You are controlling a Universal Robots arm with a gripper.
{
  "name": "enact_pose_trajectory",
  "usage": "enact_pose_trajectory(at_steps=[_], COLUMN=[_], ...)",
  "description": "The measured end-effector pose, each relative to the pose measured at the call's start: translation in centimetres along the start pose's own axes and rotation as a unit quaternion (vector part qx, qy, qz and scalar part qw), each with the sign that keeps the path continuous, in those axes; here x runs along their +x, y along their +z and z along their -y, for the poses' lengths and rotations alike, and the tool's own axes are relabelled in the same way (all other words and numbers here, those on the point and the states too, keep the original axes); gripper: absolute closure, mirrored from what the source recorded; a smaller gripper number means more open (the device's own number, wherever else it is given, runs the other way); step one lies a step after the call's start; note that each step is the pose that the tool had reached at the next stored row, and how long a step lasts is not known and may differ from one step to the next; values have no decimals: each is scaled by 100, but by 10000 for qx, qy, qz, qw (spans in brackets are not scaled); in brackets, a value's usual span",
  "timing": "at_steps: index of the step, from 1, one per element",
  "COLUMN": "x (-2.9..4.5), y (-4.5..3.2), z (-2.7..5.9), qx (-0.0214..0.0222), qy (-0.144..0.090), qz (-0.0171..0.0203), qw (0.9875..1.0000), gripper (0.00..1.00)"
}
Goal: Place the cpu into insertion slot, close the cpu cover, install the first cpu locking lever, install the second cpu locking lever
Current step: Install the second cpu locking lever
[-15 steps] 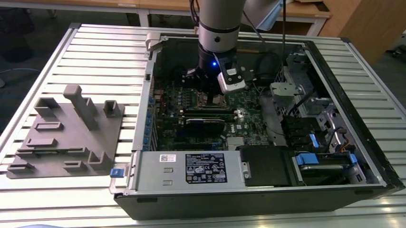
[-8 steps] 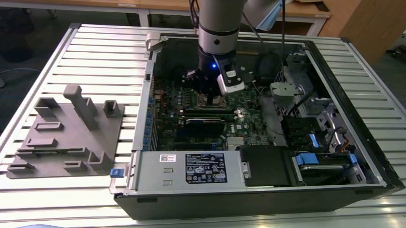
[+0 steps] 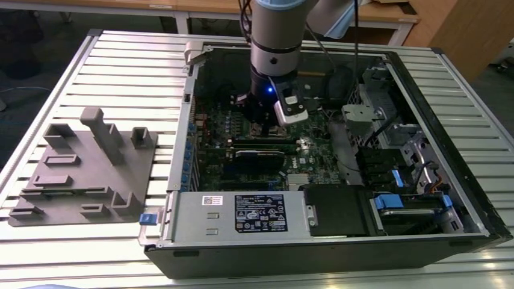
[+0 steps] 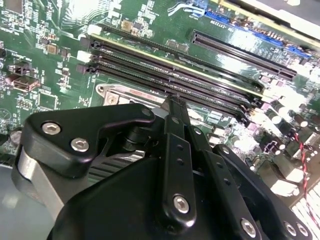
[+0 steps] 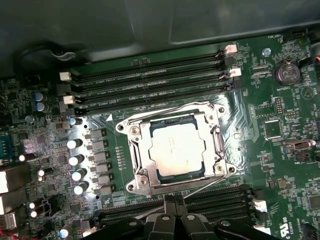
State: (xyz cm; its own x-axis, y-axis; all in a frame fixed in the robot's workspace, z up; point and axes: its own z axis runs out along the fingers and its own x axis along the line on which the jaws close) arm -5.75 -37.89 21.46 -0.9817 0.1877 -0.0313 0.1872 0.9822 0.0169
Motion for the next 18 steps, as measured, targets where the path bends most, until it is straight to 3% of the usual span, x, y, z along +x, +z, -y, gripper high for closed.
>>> enact_pose_trajectory(at_steps=[7,12,18], x=[7,143,195], y=[46,50,72], z=[2,28,39], qx=[2,-1,-1], qy=[0,0,0], qz=[0,8,12], qw=[10000,10000,10000], gripper=[89,89,89])
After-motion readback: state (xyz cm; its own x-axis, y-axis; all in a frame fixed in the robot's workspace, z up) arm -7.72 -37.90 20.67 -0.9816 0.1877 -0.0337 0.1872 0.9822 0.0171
